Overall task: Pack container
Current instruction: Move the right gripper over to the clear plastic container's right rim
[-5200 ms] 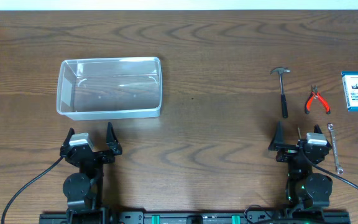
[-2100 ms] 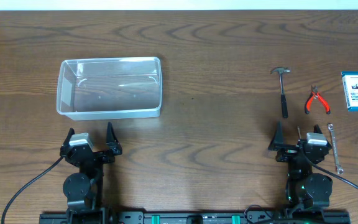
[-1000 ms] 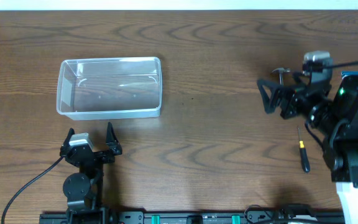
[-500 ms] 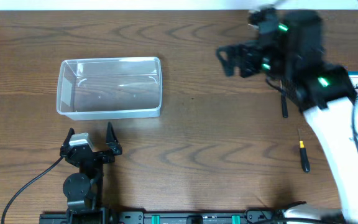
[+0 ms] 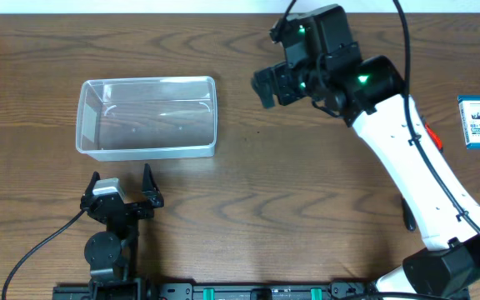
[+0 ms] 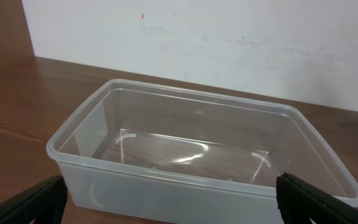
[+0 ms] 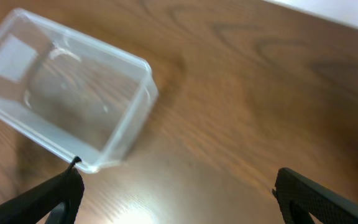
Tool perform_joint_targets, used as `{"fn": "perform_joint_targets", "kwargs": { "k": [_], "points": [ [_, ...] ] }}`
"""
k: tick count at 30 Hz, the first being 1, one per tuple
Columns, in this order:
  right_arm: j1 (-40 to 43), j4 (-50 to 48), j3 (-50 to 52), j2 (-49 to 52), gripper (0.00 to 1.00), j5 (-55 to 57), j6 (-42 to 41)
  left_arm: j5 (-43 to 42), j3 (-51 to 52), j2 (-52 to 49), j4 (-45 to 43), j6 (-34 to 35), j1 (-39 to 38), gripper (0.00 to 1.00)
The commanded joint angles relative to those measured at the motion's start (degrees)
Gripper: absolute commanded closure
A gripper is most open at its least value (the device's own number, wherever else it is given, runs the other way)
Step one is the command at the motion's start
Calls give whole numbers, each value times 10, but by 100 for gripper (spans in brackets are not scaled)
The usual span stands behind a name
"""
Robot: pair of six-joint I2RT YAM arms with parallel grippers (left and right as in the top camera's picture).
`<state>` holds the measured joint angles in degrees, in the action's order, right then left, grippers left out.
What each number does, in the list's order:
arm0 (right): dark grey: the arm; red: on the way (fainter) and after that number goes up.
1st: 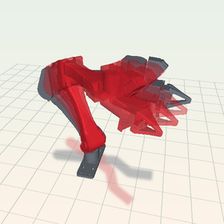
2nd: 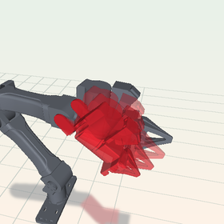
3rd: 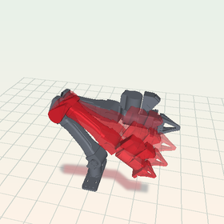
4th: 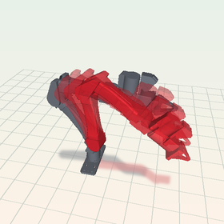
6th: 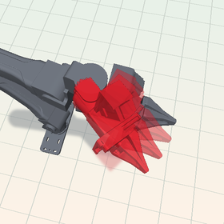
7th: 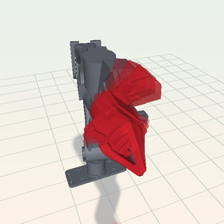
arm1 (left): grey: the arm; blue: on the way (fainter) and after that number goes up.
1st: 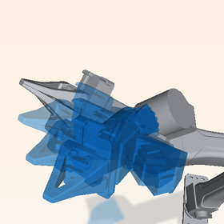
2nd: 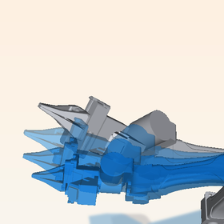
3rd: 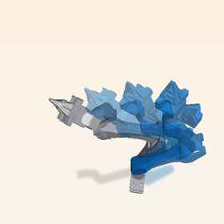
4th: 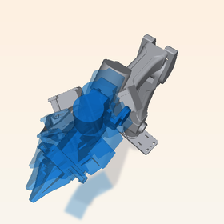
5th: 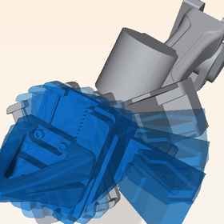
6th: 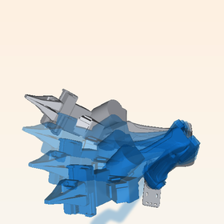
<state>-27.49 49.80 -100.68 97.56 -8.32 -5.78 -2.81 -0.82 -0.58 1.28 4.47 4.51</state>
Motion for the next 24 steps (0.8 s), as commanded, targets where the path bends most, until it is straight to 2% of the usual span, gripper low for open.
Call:
{"fn": "perform_joint_targets", "kwargs": {
  "k": [1,7,13,16,24],
  "points": [
    [-17,-26,-13,0,1,14,-49,9,6,3,27,-3,3,2],
    [-19,-55,-14,13,1,24,-120,9,6,3,27,-3,3,2],
    [-35,-43,-32,68,1,25,-139,9,6,3,27,-3,3,2],
    [-56,-6,-82,114,1,31,-139,9,6,3,27,-3,3,2],
    [-71,116,-300,227,1,49,-130,9,6,3,27,-3,3,2]
  ]
}}
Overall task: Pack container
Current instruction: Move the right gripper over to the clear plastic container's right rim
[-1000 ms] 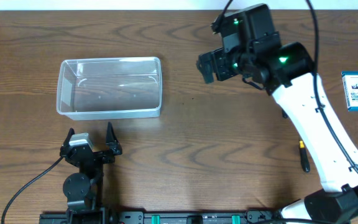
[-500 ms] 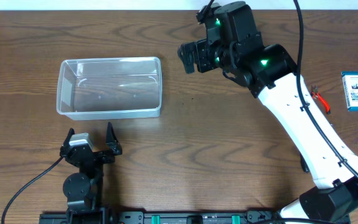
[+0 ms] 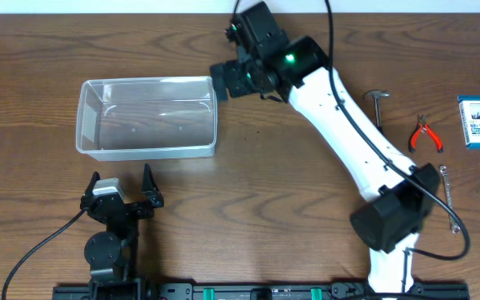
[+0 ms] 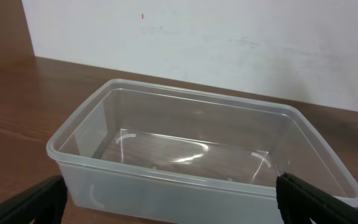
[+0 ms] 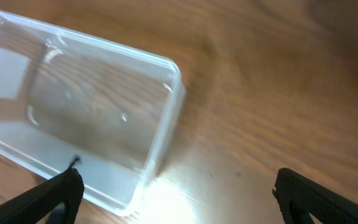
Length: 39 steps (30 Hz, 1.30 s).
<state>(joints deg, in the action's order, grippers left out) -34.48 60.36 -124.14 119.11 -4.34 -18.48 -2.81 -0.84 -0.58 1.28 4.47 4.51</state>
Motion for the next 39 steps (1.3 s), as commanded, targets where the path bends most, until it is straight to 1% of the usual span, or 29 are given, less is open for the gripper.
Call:
{"fn": "perform_joint_targets", "kwargs": {
  "k": [1,5,9,15,21,33,39],
  "points": [
    [-1,22,-89,23,1,10,-3,9,6,3,27,-3,3,2],
    [-1,50,-127,47,1,13,-2,9,6,3,27,-3,3,2],
    [-1,80,-127,70,1,40,-8,9,6,3,27,-3,3,2],
    [-6,97,-127,94,1,40,-8,9,6,3,27,-3,3,2],
    [-17,100,-127,124,1,38,-5,9,6,3,27,-3,3,2],
    [-65,90,-127,172,1,40,-2,9,6,3,27,-3,3,2],
    [-71,104,-127,186,1,88,-39,9,6,3,27,-3,3,2]
  ]
}}
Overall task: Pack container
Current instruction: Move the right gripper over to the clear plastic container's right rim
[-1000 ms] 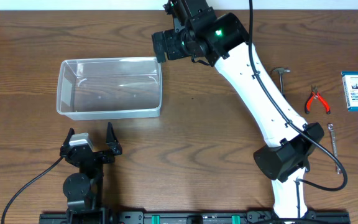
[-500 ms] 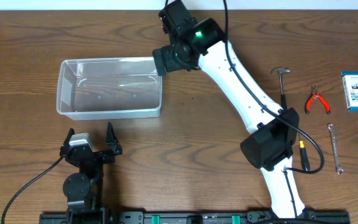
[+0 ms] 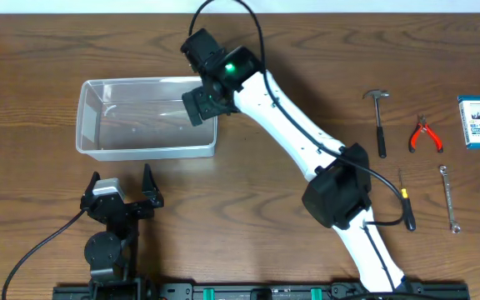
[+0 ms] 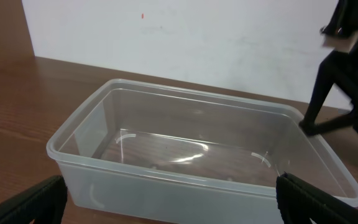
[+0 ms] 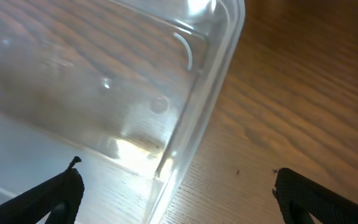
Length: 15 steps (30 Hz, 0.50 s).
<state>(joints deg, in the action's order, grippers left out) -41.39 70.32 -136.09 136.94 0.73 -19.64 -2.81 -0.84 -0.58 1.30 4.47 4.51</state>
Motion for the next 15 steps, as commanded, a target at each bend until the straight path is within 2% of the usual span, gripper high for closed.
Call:
{"fn": "perform_joint_targets", "kwargs": {
  "k": [1,5,15],
  "points": [
    [-2,7,-7,9,1,40,-33,9,6,3,27,-3,3,2],
    [1,16,-7,11,1,40,-61,9,6,3,27,-3,3,2],
    [1,20,-2,23,1,46,-75,9,6,3,27,-3,3,2]
  ]
}}
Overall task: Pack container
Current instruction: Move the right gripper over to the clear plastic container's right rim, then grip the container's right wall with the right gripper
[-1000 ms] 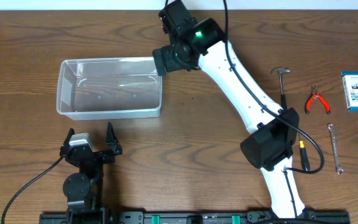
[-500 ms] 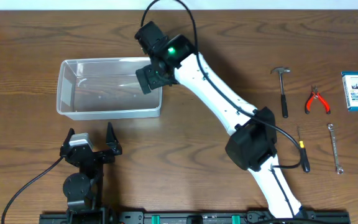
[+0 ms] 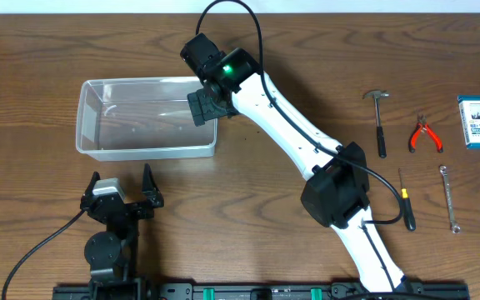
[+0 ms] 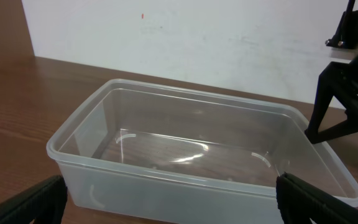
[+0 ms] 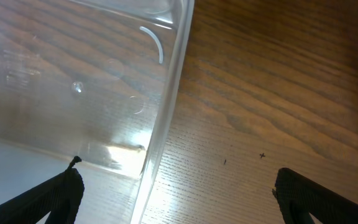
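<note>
An empty clear plastic container [image 3: 147,117] lies on the left half of the wooden table and fills the left wrist view [image 4: 197,149]. My right gripper [image 3: 207,108] hangs open over its right end wall. In the right wrist view that wall's rim [image 5: 166,106] runs between the spread fingers [image 5: 55,199], inside the container to the left and bare table to the right. My left gripper [image 3: 122,179] rests open near the front edge, facing the container's long side [image 4: 176,205], nothing held. The right gripper's black fingers [image 4: 347,81] show beyond the container's right end.
On the right of the table lie a hammer [image 3: 378,121], red-handled pliers [image 3: 425,133], a wrench [image 3: 447,196], a screwdriver [image 3: 404,204] and a small blue box [image 3: 479,122]. The right arm [image 3: 307,142] stretches diagonally across the middle.
My right gripper has shifted slightly to the right, so the container's end wall now sits more centrally between its open fingers. The left arm and container have not moved.
My right gripper was open in the air well right of the container. Then it was near the container's far right corner. Then it was low over the right end, and now it straddles the end wall. The left gripper stayed open and still throughout.
</note>
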Tool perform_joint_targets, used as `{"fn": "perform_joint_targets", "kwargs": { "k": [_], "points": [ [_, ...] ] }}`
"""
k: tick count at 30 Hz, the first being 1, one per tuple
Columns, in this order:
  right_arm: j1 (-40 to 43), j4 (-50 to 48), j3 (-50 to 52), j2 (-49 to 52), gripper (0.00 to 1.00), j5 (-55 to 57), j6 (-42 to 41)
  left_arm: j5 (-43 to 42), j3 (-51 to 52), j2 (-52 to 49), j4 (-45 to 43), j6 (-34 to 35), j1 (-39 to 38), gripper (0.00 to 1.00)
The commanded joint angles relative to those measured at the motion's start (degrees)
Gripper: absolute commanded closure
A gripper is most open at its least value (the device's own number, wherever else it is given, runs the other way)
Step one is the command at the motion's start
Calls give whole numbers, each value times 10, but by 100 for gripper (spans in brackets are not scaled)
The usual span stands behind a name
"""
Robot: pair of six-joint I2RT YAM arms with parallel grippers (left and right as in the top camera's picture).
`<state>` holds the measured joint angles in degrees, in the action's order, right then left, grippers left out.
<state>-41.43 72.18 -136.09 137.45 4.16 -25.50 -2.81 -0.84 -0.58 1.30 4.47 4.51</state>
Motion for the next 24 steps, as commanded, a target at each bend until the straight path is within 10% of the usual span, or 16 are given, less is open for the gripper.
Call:
{"fn": "perform_joint_targets", "kwargs": {
  "k": [1,24],
  "points": [
    [2,1,-2,22,1,12,-18,9,6,3,27,-3,3,2],
    [6,5,-2,54,1,10,-17,9,6,3,27,-3,3,2]
  ]
}}
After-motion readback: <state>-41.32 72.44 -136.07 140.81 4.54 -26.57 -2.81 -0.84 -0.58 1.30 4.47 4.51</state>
